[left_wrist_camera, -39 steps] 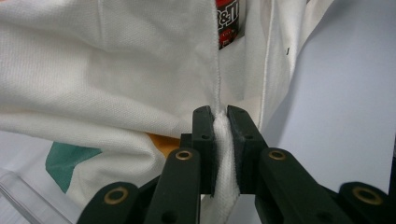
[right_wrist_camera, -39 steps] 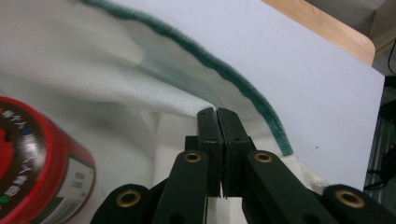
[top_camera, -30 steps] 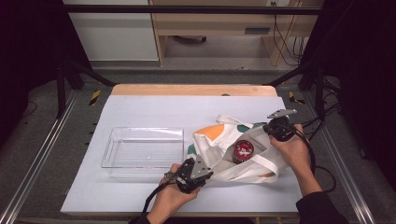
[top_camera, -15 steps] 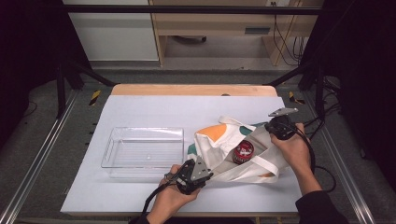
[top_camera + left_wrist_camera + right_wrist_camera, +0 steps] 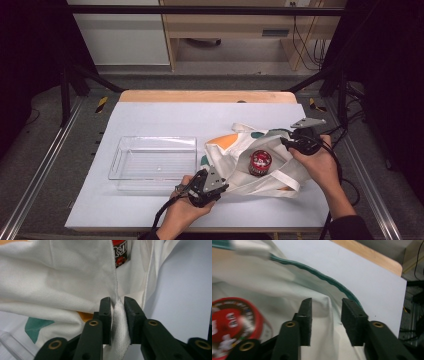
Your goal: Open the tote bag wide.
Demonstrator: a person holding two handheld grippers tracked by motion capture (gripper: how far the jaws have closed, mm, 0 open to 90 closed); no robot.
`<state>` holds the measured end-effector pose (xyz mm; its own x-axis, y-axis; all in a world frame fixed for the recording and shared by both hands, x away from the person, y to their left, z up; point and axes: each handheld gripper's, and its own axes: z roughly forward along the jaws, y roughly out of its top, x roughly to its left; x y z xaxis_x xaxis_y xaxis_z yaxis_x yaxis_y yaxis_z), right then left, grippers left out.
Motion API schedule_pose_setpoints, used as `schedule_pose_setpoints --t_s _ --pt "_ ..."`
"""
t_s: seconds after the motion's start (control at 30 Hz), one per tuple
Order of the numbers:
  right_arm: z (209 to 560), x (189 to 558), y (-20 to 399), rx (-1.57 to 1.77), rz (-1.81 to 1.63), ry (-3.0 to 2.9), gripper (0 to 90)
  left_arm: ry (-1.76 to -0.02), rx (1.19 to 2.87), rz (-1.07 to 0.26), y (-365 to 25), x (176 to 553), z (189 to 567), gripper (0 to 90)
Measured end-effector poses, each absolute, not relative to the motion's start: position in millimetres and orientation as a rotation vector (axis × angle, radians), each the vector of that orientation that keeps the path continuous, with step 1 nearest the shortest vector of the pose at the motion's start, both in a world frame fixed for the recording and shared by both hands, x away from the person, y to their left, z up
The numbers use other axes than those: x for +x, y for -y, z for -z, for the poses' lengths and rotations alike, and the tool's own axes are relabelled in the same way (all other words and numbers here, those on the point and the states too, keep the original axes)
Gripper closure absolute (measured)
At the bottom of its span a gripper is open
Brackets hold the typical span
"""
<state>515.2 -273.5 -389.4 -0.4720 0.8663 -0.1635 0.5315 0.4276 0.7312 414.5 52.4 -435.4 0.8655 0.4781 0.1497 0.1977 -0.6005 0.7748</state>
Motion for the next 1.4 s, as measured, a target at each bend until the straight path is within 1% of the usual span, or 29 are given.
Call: schedule_pose_setpoints --t_s 0.03,0.07,0.1,0.13,0.17,0.2,0.33,0.43,0.6,0.73,0.8,0.83,0.9,0.93,0.97,1.0,1.03,1.1,1.13,1.27,1.4 --pt "386.3 509.6 273.6 1.168 -0.847 -2.145 52.2 -0.489 2.208 -0.452 -52.5 414.6 432.8 68.9" --pt "379.1 499.6 274.7 1.161 -0.865 -2.124 44.9 -0.495 2.196 -0.454 -52.5 414.4 431.4 61.5" --pt "374.9 495.2 276.3 1.156 -0.874 -2.112 42.7 -0.488 2.186 -0.467 -53.5 414.2 426.2 59.3" --pt "374.9 495.2 276.3 1.156 -0.874 -2.112 42.7 -0.488 2.186 -0.467 -53.5 414.2 426.2 56.9" --pt "370.5 491.4 278.1 1.155 -0.880 -2.099 40.7 -0.495 2.173 -0.476 -54.2 413.9 422.3 56.9" --pt "364.4 487.1 281.2 1.165 -0.883 -2.080 39.6 -0.496 2.166 -0.482 -55.0 414.0 419.5 53.7" --pt "349.0 477.8 289.8 1.191 -0.883 -2.040 40.5 -0.497 2.129 -0.504 -55.7 416.9 401.1 47.1" --pt "345.4 477.1 294.0 1.199 -0.858 -2.032 41.8 -0.498 2.097 -0.510 -53.3 421.5 386.2 43.7" --pt "356.8 487.1 300.3 1.259 -0.825 -2.026 44.6 -0.469 2.100 -0.544 -41.6 435.8 364.7 40.3" --pt "365.5 490.8 302.3 1.298 -0.816 -2.024 45.3 -0.464 2.095 -0.537 -30.0 447.0 356.4 39.1" --pt "368.9 491.6 303.2 1.309 -0.808 -2.031 45.4 -0.442 2.107 -0.525 -22.0 450.9 354.6 39.4" --pt "370.3 491.2 303.9 1.309 -0.806 -2.029 45.6 -0.426 2.117 -0.540 -18.0 451.8 354.8 40.4" --pt "372.2 488.2 305.8 1.314 -0.803 -2.024 46.4 -0.412 2.134 -0.556 -12.9 453.8 356.0 44.3" --pt "373.2 485.6 307.3 1.322 -0.802 -2.025 47.1 -0.415 2.130 -0.557 -10.9 455.3 357.1 44.3" --pt "377.0 480.0 311.4 1.336 -0.788 -2.028 47.4 -0.419 2.146 -0.550 -8.8 458.9 358.8 46.3" --pt "377.0 480.0 311.4 1.336 -0.788 -2.028 47.4 -0.419 2.146 -0.550 -8.8 458.9 358.8 48.2" --pt "378.9 476.9 313.7 1.339 -0.784 -2.030 47.7 -0.427 2.151 -0.542 -7.9 461.0 360.5 48.2" --pt "383.4 465.7 318.9 1.360 -0.794 -2.016 48.7 -0.436 2.159 -0.546 -7.9 463.7 362.4 52.4" --pt "383.4 465.7 318.9 1.360 -0.794 -2.016 48.7 -0.440 2.164 -0.550 -8.7 465.0 362.2 52.4" --pt "386.7 449.1 325.0 1.366 -0.814 -1.998 48.7 -0.469 2.160 -0.548 -14.3 472.7 361.3 61.0" --pt "393.3 433.9 330.1 1.395 -0.842 -1.973 48.2 -0.515 2.167 -0.537 -20.3 483.1 360.8 64.0"
